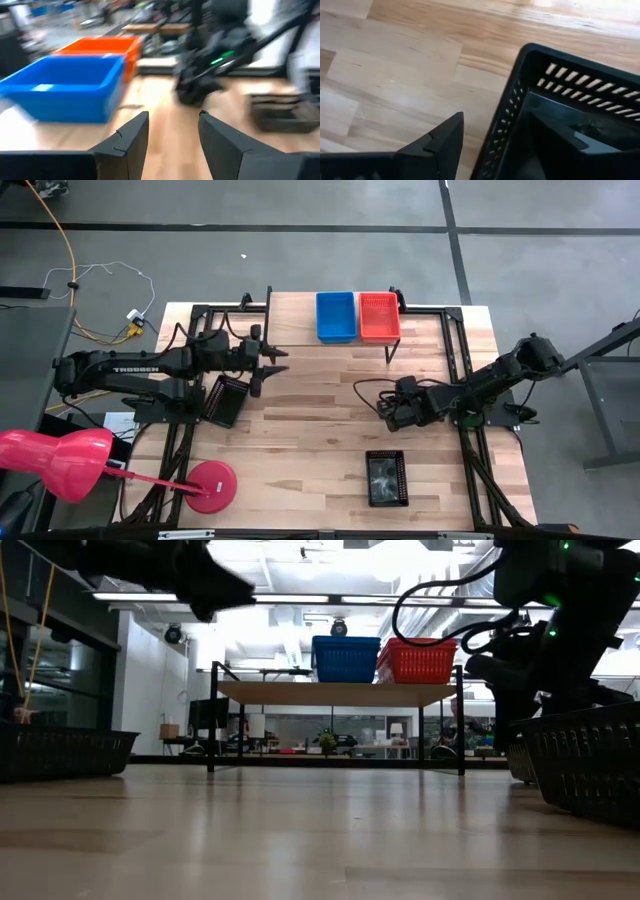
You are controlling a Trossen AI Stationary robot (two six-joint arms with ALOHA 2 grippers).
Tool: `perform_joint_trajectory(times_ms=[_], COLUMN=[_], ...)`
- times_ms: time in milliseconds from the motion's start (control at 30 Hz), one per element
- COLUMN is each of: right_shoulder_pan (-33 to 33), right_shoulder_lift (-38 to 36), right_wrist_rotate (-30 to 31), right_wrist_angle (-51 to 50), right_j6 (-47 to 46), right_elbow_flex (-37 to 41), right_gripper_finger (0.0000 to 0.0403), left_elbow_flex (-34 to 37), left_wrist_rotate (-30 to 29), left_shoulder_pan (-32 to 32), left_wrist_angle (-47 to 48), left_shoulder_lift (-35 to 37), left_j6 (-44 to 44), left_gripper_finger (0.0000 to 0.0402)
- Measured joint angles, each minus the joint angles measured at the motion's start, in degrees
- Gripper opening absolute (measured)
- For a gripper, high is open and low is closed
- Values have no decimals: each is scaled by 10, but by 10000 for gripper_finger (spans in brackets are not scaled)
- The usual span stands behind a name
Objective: Stack baskets on shelf by color
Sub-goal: Put the top right black basket on the shelf
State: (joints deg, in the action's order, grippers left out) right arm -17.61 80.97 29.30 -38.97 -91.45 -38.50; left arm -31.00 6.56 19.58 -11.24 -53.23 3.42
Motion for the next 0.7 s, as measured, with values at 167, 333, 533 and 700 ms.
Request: perform_joint_trajectory(times_ms=[167, 333, 533, 700], right_shoulder_pan=[0, 0, 0, 0], right_shoulder_lift=[0, 0, 0, 0], right_wrist_rotate=[7, 8, 19, 6], right_wrist_angle=[2, 2, 2, 5], right_j6=[3, 3, 4, 31], right_elbow_flex=[0, 0, 0, 0], right_gripper_finger=[184, 148, 89, 15], left_elbow_flex=[6, 83, 132, 132], left_wrist_rotate=[-3, 123, 213, 239], left_shoulder_pan=[51, 131, 219, 238], left_wrist_angle=[30, -120, -220, -220], left_shoulder_lift=[0, 0, 0, 0], left_j6=[13, -33, -97, -98], left_gripper_finger=[156, 156, 156, 156])
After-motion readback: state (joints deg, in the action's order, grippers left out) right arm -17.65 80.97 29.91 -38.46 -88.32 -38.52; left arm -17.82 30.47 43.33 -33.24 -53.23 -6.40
